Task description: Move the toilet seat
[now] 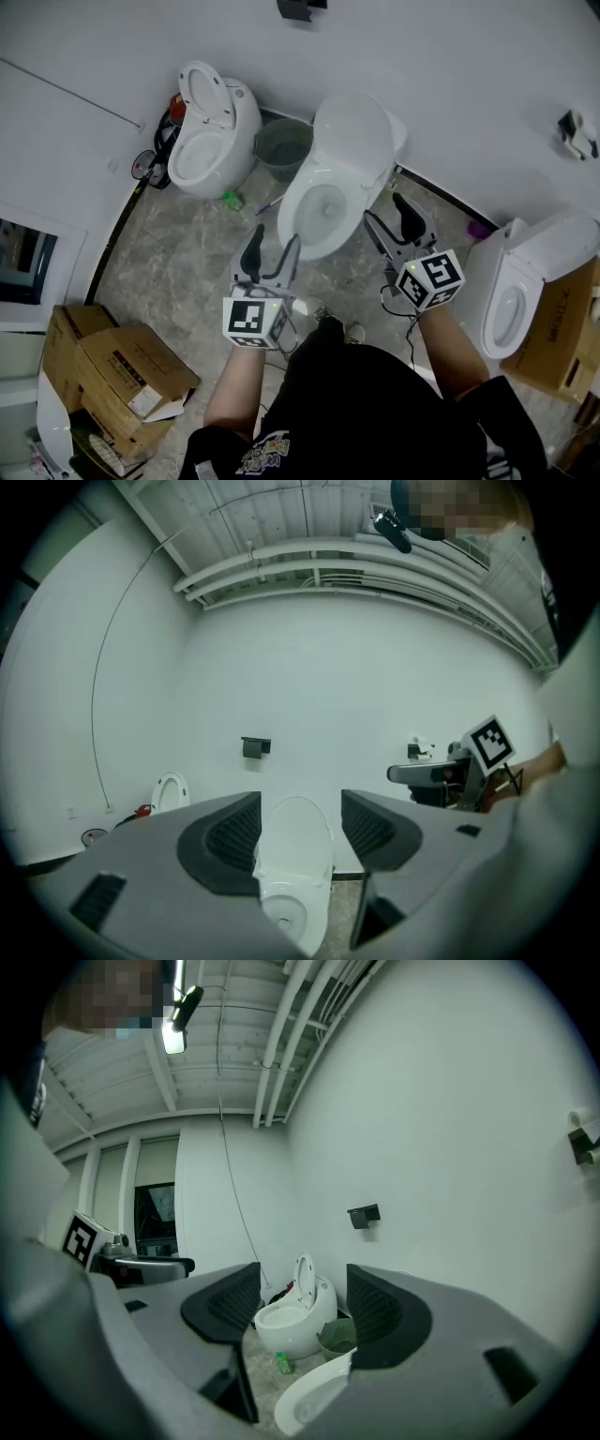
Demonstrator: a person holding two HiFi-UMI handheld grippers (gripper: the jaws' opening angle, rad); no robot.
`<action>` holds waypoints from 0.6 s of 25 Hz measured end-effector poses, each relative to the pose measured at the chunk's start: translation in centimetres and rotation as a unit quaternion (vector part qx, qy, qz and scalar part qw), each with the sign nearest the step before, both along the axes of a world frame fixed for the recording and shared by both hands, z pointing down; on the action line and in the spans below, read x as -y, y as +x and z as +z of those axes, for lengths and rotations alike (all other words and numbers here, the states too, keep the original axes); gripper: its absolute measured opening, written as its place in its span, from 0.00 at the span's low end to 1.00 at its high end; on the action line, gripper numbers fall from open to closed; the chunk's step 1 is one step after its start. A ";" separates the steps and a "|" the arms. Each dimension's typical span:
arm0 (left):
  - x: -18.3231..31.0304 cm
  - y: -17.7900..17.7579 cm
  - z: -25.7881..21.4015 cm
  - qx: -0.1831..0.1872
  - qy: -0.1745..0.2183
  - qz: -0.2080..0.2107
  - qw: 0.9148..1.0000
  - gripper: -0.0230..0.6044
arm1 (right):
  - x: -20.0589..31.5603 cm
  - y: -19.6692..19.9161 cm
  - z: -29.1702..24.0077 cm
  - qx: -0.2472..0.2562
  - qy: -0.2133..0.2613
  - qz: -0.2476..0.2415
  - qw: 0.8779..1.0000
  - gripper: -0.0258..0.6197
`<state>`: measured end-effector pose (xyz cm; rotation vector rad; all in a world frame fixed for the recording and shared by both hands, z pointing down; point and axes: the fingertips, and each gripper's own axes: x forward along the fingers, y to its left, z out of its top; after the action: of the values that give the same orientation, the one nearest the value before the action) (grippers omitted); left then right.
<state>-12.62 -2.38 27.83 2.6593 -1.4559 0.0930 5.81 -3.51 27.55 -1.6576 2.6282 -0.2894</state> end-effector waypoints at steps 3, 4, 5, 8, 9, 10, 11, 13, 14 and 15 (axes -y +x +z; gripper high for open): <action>3.4 -1.1 0.5 -0.006 -0.006 -0.005 1.000 0.43 | 3.4 -1.0 0.1 -0.006 -0.002 -0.002 1.000 0.50; 4.5 -1.5 0.6 -0.009 -0.007 -0.008 1.000 0.43 | 4.5 -1.4 0.0 -0.008 -0.001 -0.003 1.000 0.50; 5.6 -1.7 0.7 -0.012 -0.007 -0.010 1.000 0.43 | 5.6 -1.7 0.0 -0.010 -0.001 -0.004 1.000 0.50; 7.8 -2.6 1.0 -0.020 -0.008 -0.016 1.000 0.43 | 8.1 -2.8 0.1 -0.014 -0.003 -0.011 1.000 0.51; 8.2 -2.8 1.1 -0.021 -0.008 -0.018 1.000 0.43 | 8.6 -3.2 0.1 -0.016 -0.004 -0.014 1.000 0.51; 8.6 -3.1 1.1 -0.023 -0.007 -0.019 1.000 0.43 | 9.1 -3.6 0.2 -0.018 -0.005 -0.018 1.000 0.51; 9.0 -3.3 1.1 -0.023 -0.006 -0.019 1.000 0.43 | 9.6 -4.0 0.2 -0.019 -0.006 -0.023 1.000 0.51; 9.8 -3.7 1.3 -0.023 -0.005 -0.025 0.999 0.43 | 10.6 -4.8 0.2 -0.022 -0.005 -0.034 0.999 0.51; 10.3 -4.0 1.4 -0.023 -0.004 -0.030 0.999 0.43 | 11.1 -5.1 0.2 -0.024 -0.004 -0.041 0.999 0.51; 10.6 -4.2 1.5 -0.024 -0.003 -0.036 0.999 0.43 | 11.7 -5.5 0.2 -0.026 -0.003 -0.048 0.999 0.51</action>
<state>-16.86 -12.99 29.28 2.5829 -1.5308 0.0289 0.36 -15.17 27.76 -1.5646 2.7523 -0.2609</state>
